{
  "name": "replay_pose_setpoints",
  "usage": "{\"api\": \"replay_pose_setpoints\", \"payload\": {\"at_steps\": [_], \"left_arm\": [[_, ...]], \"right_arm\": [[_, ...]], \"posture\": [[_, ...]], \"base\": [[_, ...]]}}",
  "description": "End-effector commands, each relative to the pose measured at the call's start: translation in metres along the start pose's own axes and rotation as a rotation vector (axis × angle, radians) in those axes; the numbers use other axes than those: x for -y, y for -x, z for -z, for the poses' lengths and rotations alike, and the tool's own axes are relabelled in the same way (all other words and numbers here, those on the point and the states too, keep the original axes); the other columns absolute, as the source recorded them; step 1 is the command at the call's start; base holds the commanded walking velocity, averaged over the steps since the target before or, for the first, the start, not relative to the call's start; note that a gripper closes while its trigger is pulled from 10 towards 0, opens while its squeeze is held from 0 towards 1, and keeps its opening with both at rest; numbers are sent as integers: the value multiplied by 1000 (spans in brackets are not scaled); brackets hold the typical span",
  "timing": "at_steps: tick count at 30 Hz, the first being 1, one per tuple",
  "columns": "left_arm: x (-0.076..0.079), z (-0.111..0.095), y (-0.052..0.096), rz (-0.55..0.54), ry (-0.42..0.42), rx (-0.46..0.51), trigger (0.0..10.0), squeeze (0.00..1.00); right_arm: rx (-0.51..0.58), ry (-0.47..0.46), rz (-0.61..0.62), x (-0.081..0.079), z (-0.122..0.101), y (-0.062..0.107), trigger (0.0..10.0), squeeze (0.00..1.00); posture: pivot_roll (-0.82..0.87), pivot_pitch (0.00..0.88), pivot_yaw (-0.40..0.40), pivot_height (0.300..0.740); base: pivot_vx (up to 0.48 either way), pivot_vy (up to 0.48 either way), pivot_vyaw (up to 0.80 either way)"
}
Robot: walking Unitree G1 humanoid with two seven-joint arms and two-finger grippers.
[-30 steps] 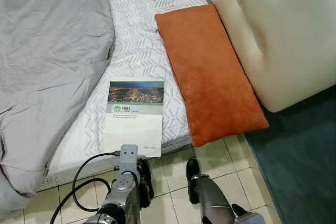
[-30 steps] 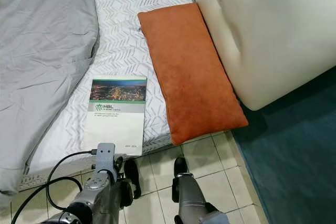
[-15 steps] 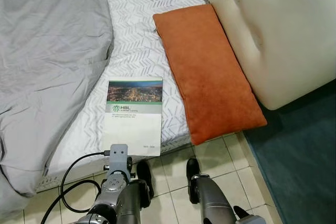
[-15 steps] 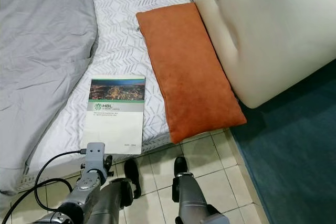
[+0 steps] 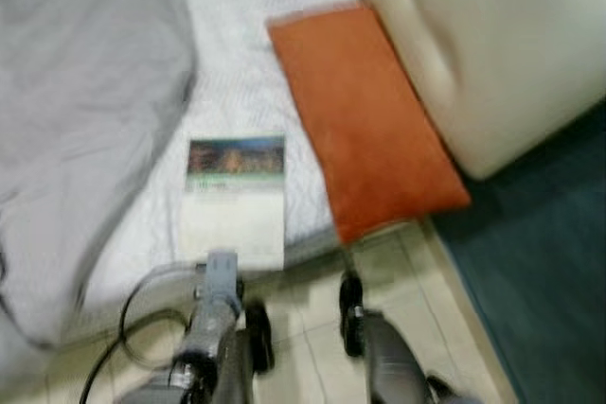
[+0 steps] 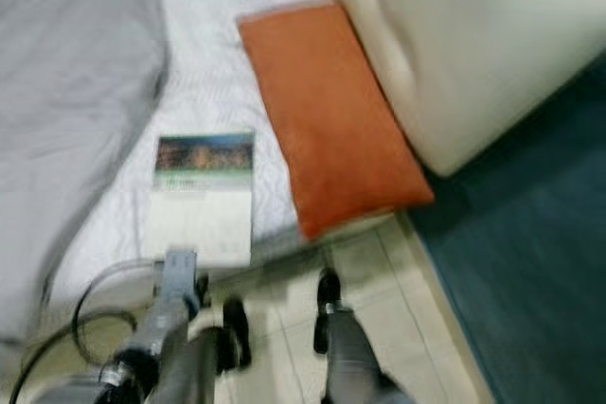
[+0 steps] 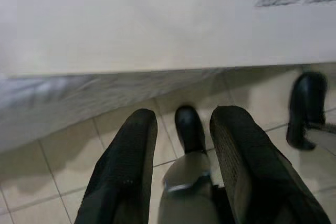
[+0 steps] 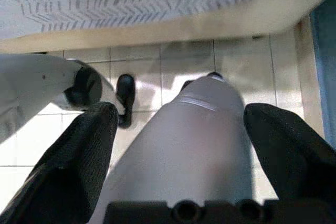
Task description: Clean up the room
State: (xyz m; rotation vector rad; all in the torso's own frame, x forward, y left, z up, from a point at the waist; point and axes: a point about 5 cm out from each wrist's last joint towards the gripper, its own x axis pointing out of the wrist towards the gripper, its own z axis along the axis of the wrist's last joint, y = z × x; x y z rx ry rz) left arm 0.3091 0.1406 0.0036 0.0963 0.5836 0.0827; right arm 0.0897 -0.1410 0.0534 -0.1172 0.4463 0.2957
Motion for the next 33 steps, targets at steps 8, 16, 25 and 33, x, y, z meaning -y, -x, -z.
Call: {"api": "replay_pose_setpoints", "payload": {"at_steps": [8, 16, 25, 33], "left_arm": [[-7, -9, -2, -63, -51, 13, 10000, 0], [-8, -30, -5, -71, -93, 66, 10000, 0], [6, -67, -4, 76, -32, 244, 10000, 0], [-16, -55, 5, 189, -74, 406, 10000, 0]], "right_arm": [[-66, -3, 1, -5, 9, 14, 10000, 0], [-105, 14, 49, 3, 10, 34, 10000, 0], [-1, -34, 95, 13, 2, -1, 10000, 0], [130, -104, 179, 42, -17, -59, 10000, 0]], "posture": [[-480, 589, 4, 740], [-552, 605, -16, 740], [-408, 502, 78, 740], [-231, 297, 167, 740]], "base": [[0, 0, 0], [0, 0, 0], [0, 0, 0], [0, 0, 0]]}}
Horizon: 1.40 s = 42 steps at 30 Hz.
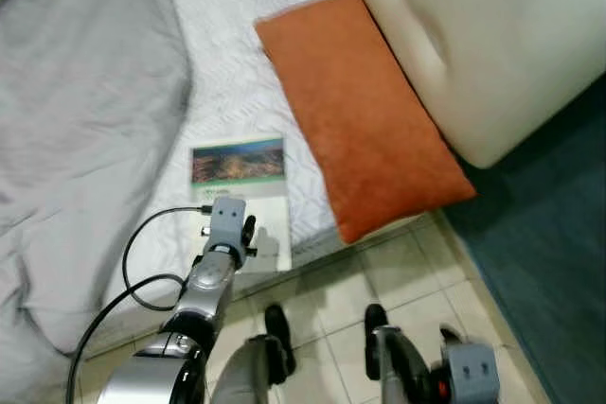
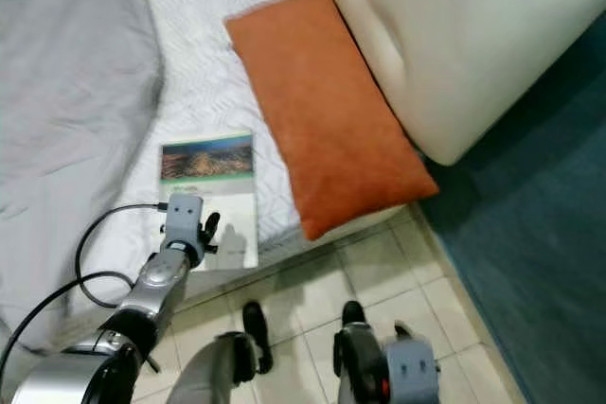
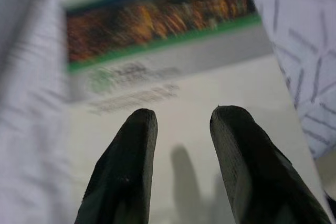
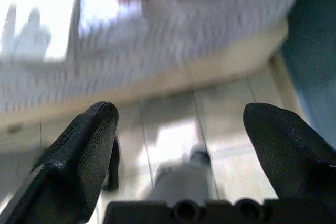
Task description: Clean up the room
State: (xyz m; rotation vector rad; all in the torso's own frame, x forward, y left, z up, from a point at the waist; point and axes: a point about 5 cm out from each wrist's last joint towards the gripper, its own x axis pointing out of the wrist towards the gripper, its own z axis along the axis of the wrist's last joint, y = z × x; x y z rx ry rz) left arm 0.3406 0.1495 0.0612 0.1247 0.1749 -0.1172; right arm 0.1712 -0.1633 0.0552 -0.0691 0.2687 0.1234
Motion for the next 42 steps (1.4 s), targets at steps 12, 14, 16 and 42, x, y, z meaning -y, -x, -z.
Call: {"api": "replay_pose_setpoints", "payload": {"at_steps": [12, 14, 16, 42], "left_arm": [[-6, -14, 45, 4, 59, 232, 10000, 886], [0, -11, 42, -5, 94, 205, 10000, 1000], [5, -8, 39, 1, 111, 186, 10000, 1000], [4, 9, 53, -59, 133, 47, 10000, 0]], "right_arm": [[183, -57, 200, 27, -33, -49, 10000, 0], [195, -72, 213, 33, -35, -56, 10000, 1000], [252, -124, 176, 34, -42, -59, 10000, 1000], [158, 4, -89, 16, -23, -70, 10000, 0]], "posture": [[-105, 55, 122, 740], [-107, 29, 108, 740], [-106, 24, 107, 740], [-93, 28, 73, 740]], "base": [[0, 0, 0], [0, 0, 0], [0, 0, 0], [0, 0, 0]]}}
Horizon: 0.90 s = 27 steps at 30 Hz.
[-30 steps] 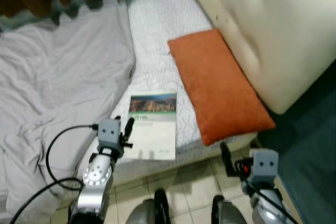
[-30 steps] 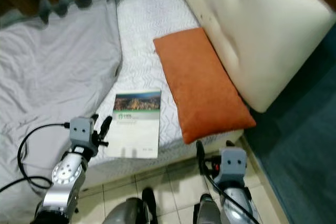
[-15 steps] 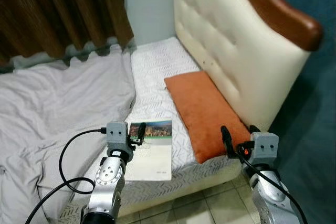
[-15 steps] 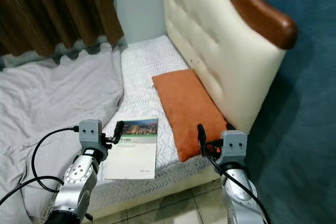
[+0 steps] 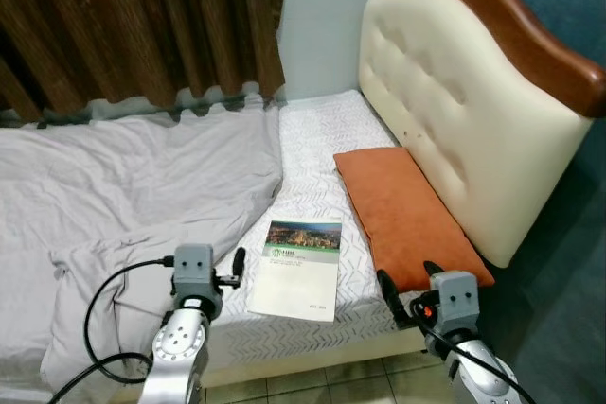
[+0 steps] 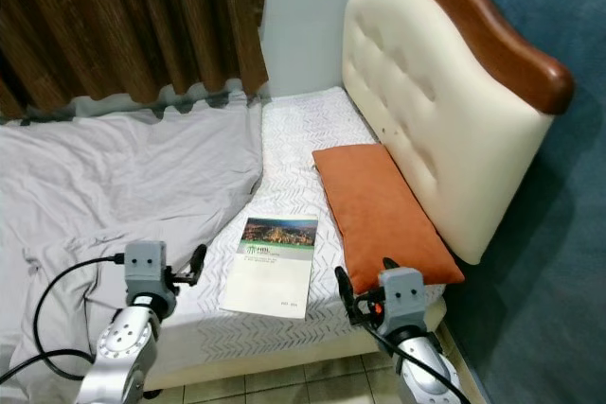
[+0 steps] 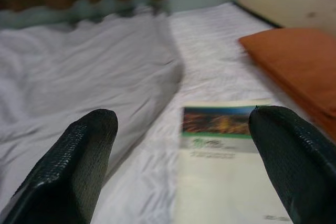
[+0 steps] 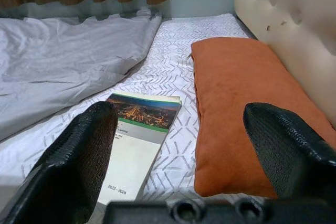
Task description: Clean up the room
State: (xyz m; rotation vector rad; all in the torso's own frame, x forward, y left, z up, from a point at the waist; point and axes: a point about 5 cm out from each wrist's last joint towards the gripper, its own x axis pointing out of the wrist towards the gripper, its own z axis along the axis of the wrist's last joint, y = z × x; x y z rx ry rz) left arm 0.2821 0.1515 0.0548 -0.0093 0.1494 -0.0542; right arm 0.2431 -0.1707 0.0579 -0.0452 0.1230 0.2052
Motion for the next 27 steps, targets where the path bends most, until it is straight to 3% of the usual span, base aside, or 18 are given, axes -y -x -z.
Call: {"api": "replay_pose_setpoints", "payload": {"at_steps": [1, 4, 16, 23, 27], "left_arm": [[-1, -7, -4, -1, -5, 12, 10000, 0], [0, -6, -5, 1, -12, 3, 10000, 0], [3, -5, -14, 44, -8, -34, 10000, 0], [8, -3, -13, 86, 30, -27, 10000, 0], [16, -4, -10, 168, 42, 10, 10000, 0]], "right_arm": [[18, 3, -8, 0, -4, -5, 10000, 0], [1, 12, -3, 2, -3, -7, 10000, 0], [17, 27, 36, 7, -6, -15, 10000, 0], [26, 24, 54, 8, -3, -13, 10000, 0], [6, 36, 70, 8, 5, -2, 10000, 0]], "posture": [[-93, 28, 73, 740], [-94, 28, 72, 740], [-103, 19, 85, 740], [-106, 18, 87, 740], [-109, 16, 85, 740]], "base": [[0, 0, 0], [0, 0, 425], [480, 0, 70], [472, 0, 0], [472, 0, 0]]}}
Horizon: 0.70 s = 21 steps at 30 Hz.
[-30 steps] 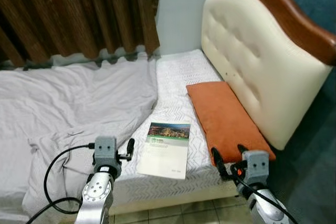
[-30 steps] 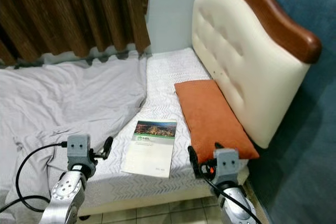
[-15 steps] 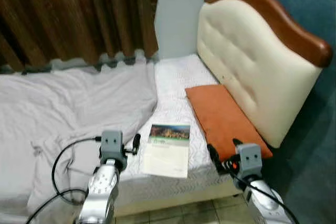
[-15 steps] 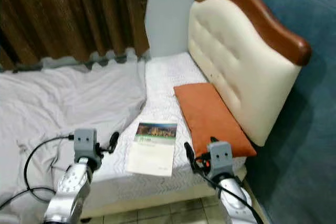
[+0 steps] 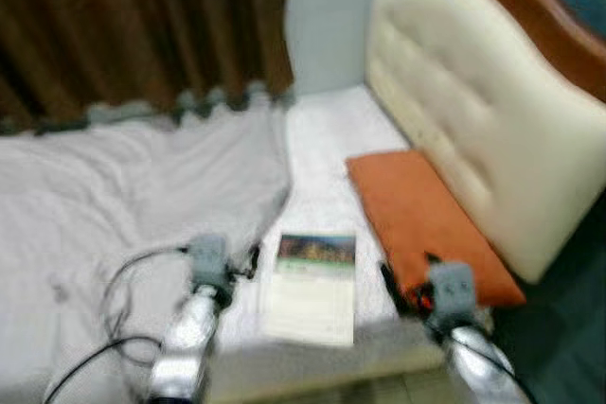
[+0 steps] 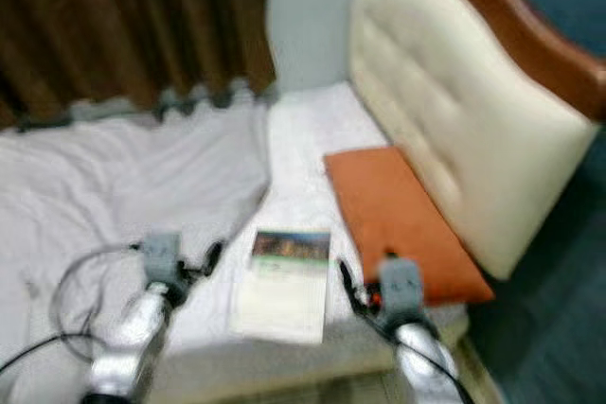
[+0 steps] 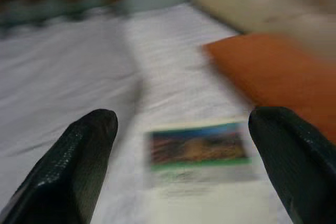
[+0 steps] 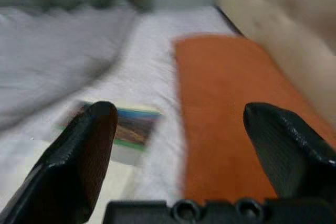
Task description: Clean up the room
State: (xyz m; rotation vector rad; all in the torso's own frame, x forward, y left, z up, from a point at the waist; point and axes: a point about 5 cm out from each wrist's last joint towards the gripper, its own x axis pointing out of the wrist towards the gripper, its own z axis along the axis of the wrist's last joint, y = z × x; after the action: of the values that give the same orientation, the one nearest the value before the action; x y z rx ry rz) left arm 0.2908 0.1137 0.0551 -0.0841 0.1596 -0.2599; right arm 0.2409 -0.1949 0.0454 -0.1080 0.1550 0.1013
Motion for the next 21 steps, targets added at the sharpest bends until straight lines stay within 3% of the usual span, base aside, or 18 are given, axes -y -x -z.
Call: {"api": "replay_pose_setpoints", "payload": {"at_steps": [1, 10, 13, 16, 17, 19, 21], "left_arm": [[-20, -4, 6, -41, -7, 20, 10000, 0], [-15, 5, 11, -73, 61, 5, 10000, 0], [-12, 12, 18, -85, 62, -11, 10000, 0], [-18, 16, 26, -127, 20, -38, 10000, 0], [-28, 17, 34, -155, 7, -49, 10000, 0], [-33, 15, 38, -165, -3, -48, 10000, 0], [-50, 8, 49, -122, -124, -73, 10000, 0]], "right_arm": [[43, -17, -37, -15, -8, -4, 10000, 0], [-25, -12, -81, -14, -2, -10, 10000, 0], [-163, -24, -183, -23, 11, -16, 10000, 0], [-242, -44, -279, -31, 20, -21, 10000, 0], [-285, -68, -343, -41, 26, -27, 10000, 0], [-296, -79, -359, -45, 27, -28, 10000, 0], [-360, -137, -365, -56, 37, -37, 10000, 0]], "posture": [[-111, 17, 84, 740], [-118, 55, 66, 740], [-102, 85, 61, 740], [-75, 120, 57, 740], [-42, 171, 52, 740], [-28, 189, 53, 740], [51, 284, 48, 740]], "base": [[472, 0, 0], [472, 0, 0], [472, 0, 0], [0, 0, 0], [0, 0, 0], [0, 0, 0], [0, 0, 0]]}}
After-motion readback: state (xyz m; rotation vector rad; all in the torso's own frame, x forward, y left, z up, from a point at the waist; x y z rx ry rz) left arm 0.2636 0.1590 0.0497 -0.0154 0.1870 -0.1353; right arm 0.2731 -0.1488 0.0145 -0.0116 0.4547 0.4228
